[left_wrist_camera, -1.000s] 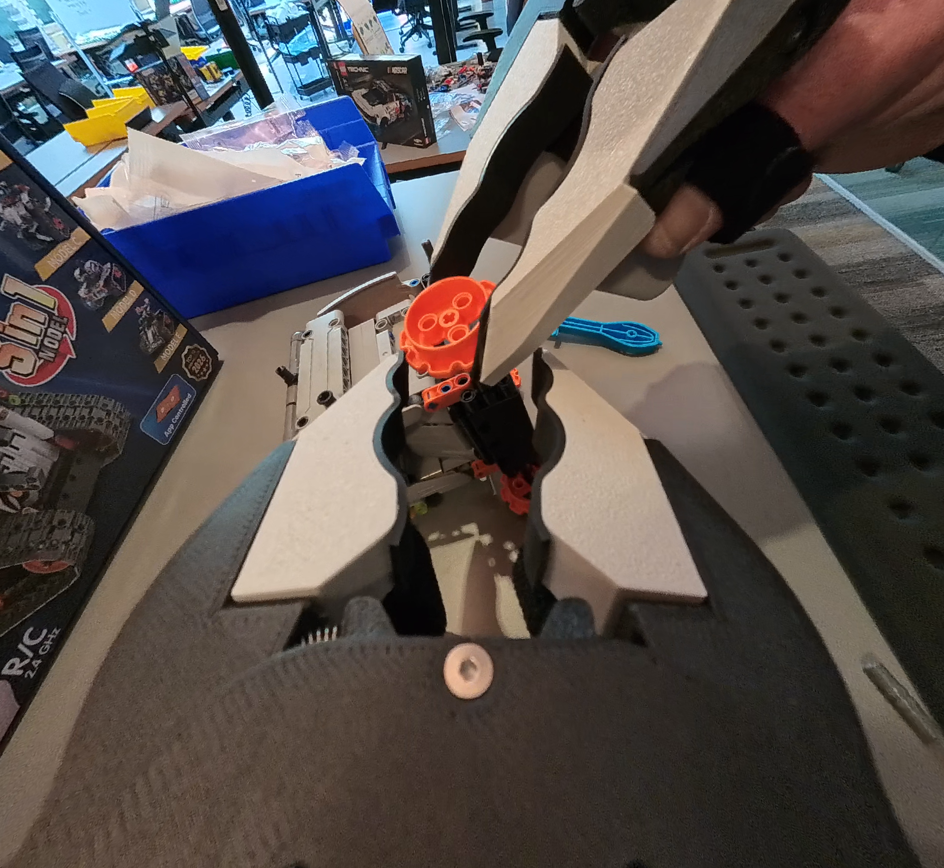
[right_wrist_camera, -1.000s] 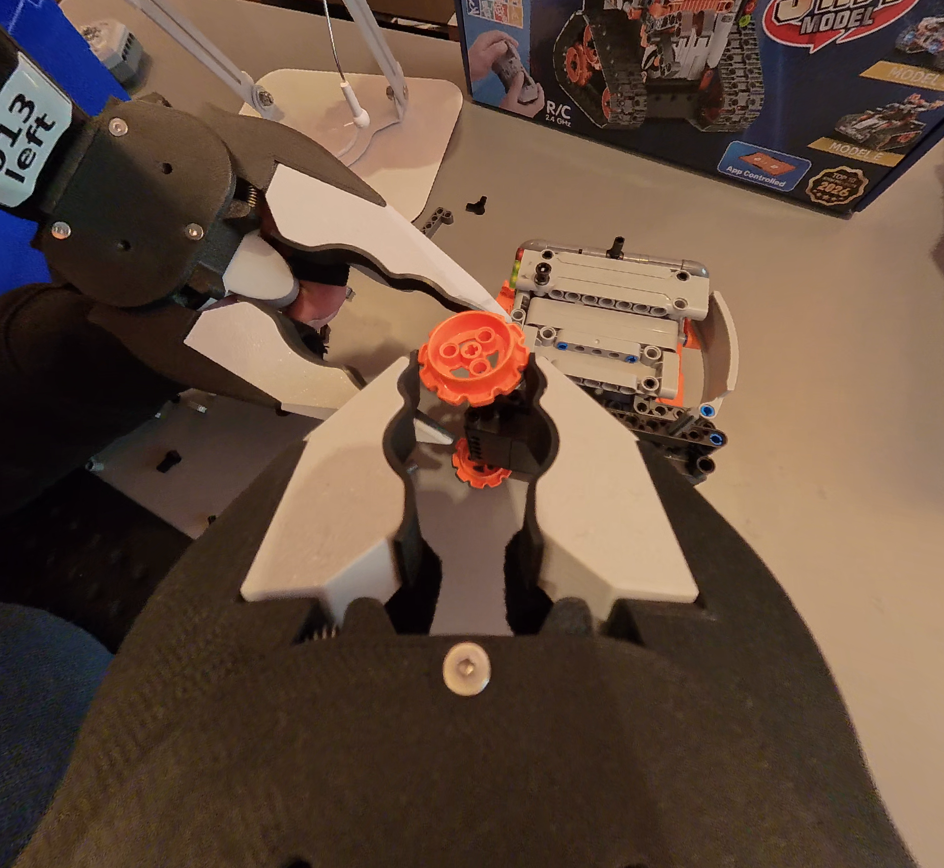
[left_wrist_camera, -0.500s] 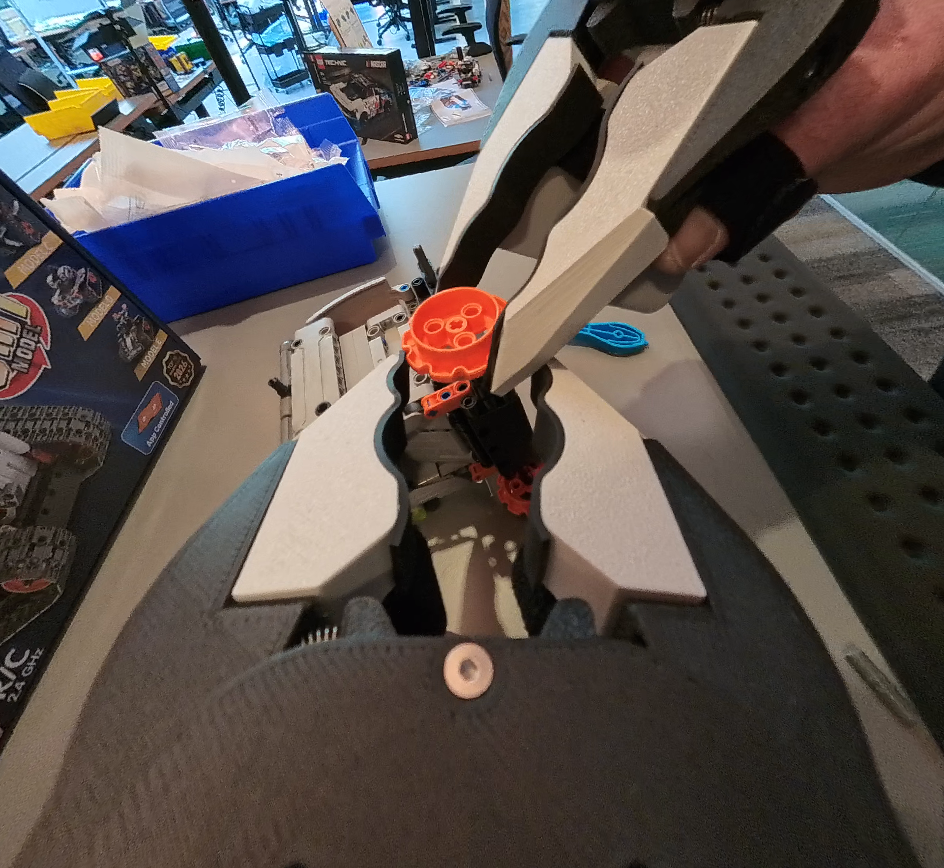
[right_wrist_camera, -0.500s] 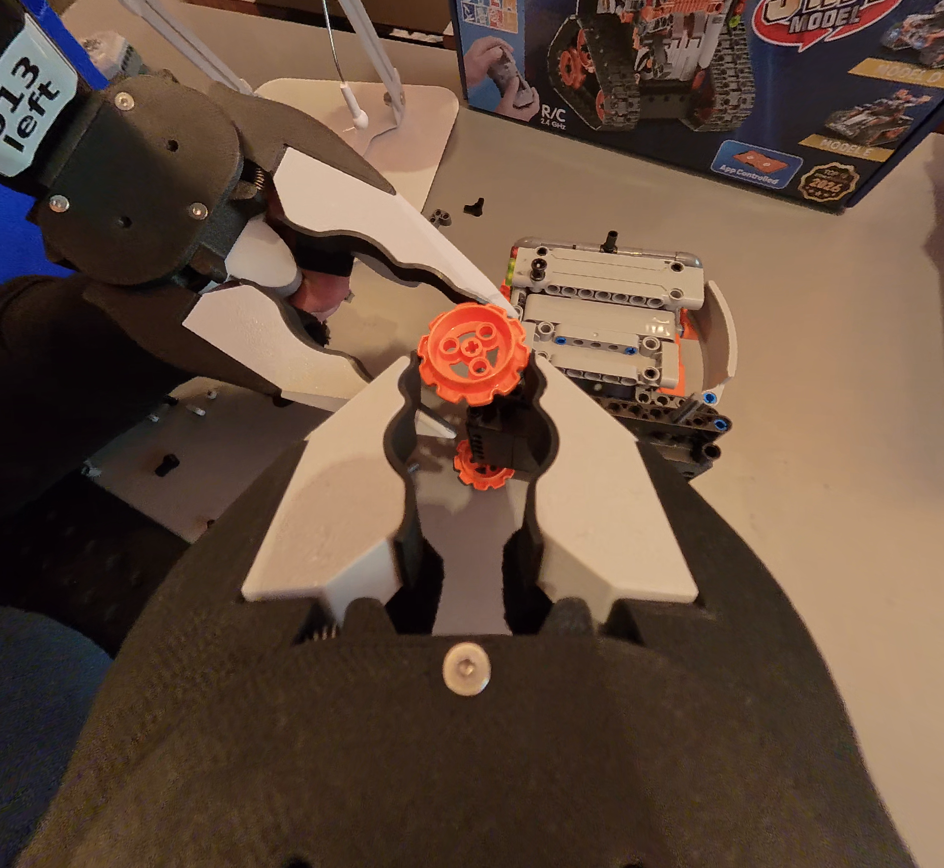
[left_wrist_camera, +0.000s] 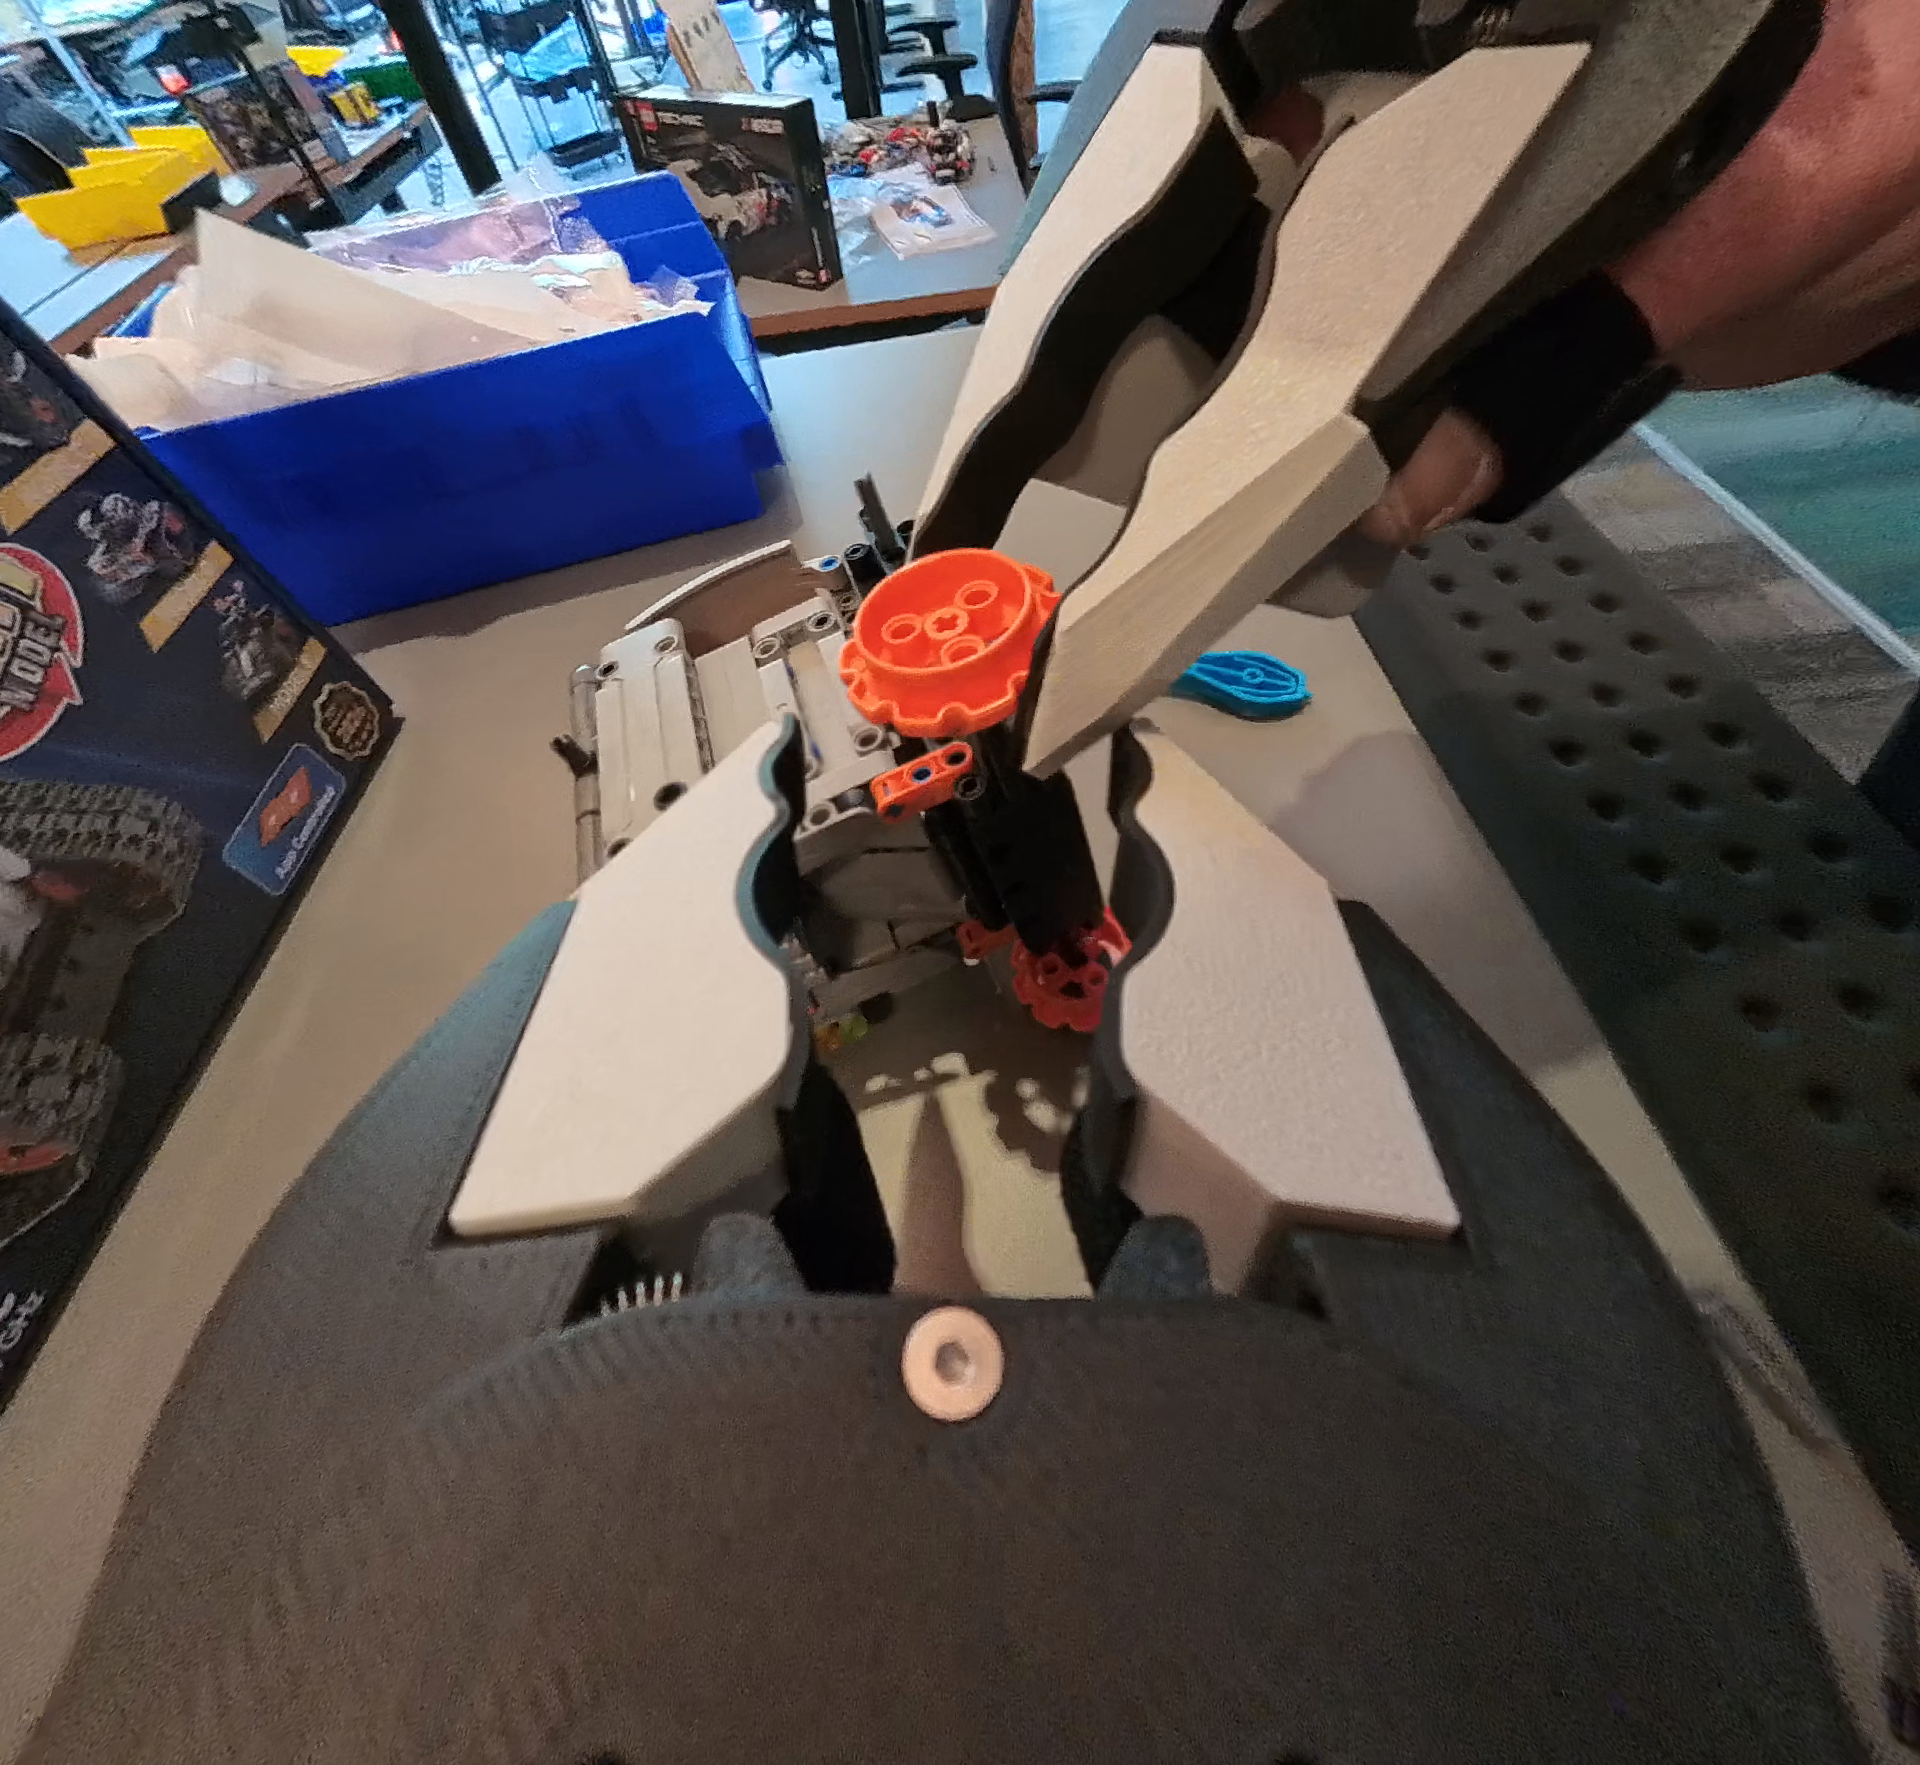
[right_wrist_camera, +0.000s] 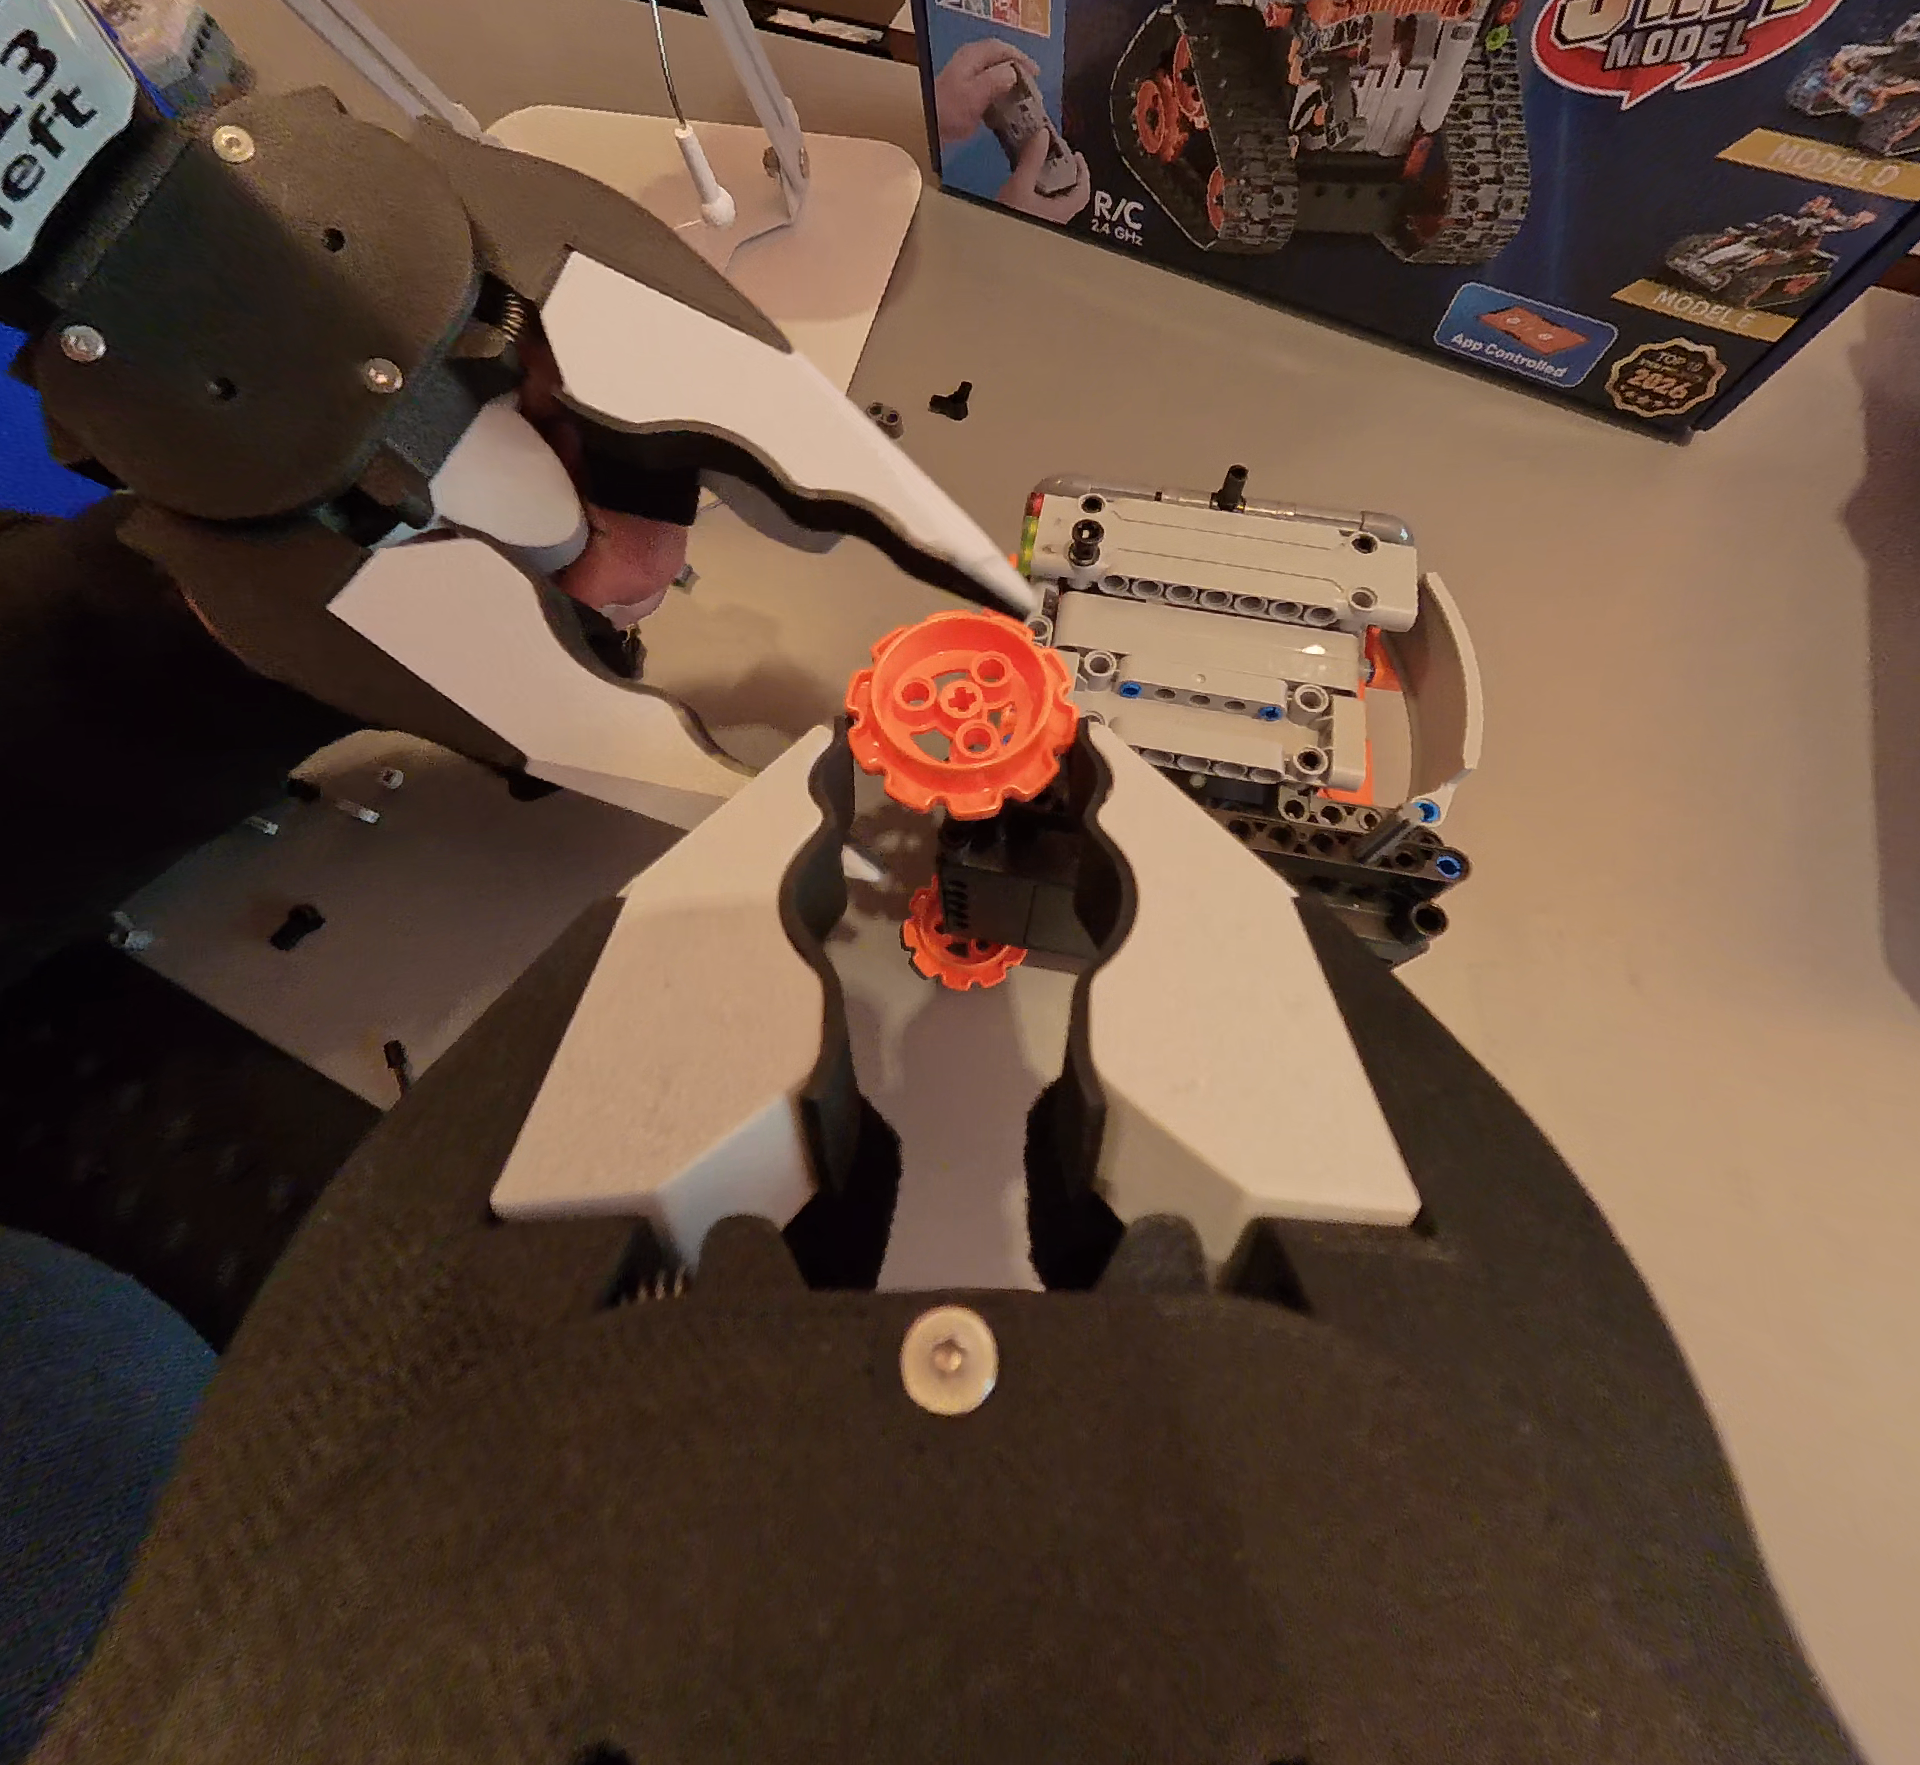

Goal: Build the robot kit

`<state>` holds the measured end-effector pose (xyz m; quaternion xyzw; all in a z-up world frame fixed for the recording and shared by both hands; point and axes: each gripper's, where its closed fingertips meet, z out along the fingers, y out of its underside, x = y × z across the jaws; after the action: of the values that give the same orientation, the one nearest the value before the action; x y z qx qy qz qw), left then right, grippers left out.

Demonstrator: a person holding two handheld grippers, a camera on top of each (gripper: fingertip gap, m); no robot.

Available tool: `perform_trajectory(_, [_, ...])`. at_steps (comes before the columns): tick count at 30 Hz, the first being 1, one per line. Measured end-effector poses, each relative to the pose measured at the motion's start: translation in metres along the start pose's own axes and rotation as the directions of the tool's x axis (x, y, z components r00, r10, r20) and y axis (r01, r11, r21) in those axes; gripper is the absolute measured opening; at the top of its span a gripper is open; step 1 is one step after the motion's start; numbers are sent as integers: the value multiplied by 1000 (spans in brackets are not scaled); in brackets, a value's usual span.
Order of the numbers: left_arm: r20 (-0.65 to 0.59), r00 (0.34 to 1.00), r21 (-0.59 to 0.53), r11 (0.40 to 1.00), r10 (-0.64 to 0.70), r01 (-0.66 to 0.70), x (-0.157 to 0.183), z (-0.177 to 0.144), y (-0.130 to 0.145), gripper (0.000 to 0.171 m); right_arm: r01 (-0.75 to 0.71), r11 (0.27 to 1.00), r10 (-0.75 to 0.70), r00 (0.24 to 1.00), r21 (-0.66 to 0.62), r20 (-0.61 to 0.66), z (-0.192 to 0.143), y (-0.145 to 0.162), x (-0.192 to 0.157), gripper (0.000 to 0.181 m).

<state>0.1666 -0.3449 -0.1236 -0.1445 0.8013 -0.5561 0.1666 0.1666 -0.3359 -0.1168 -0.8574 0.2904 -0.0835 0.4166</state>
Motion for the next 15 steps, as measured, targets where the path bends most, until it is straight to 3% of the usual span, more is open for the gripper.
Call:
perform_trajectory(7, [-115,968,146,960,-222,238,-8,-30,-18,40,28,1000,-28,1000,10,1,-1,1,0,39])
perform_trajectory(15, [-236,921,132,928,-311,347,-3,-18,-18,22,52,998,-51,998,19,-29,0,1,0,39])
